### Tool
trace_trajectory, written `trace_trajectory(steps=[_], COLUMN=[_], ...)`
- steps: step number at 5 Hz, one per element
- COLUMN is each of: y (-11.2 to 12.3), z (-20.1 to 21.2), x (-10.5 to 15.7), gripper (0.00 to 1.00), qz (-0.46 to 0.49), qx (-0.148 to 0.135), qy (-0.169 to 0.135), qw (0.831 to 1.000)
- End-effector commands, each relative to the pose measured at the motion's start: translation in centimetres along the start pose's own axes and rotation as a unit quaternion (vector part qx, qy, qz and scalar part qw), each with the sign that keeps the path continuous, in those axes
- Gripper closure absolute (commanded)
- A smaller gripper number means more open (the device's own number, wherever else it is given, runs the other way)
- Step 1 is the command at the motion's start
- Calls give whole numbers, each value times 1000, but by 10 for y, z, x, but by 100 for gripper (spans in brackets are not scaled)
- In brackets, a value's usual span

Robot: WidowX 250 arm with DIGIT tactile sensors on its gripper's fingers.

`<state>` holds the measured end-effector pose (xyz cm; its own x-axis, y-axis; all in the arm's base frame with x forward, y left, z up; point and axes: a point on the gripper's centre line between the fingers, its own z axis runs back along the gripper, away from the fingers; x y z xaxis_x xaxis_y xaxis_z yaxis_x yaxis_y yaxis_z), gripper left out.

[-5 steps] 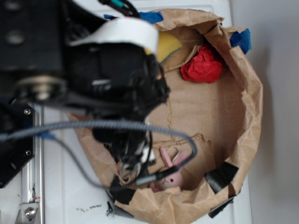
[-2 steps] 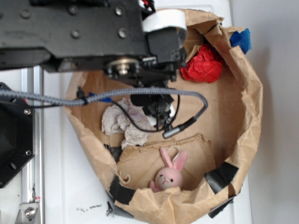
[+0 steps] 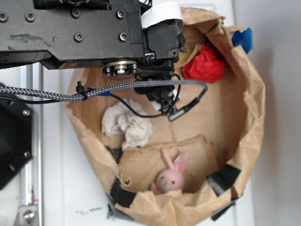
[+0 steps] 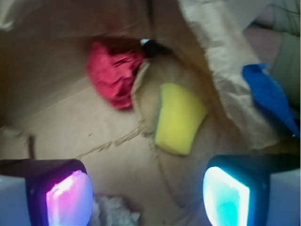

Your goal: Grab the green sponge.

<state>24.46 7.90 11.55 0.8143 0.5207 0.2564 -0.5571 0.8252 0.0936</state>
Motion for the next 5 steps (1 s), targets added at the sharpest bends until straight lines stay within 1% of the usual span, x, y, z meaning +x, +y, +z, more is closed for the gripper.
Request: trace_trajectory(steps=[1,3,4,5], y=[8,1,3,-2], z=[-8,-23,-26,-29], x=[8,16,17,17], gripper=[0,0,0,0], qz=[78,108,109,86], qx=[36,60,61,40], qy=[-14,-3,1,16], qw=[996,992,992,995])
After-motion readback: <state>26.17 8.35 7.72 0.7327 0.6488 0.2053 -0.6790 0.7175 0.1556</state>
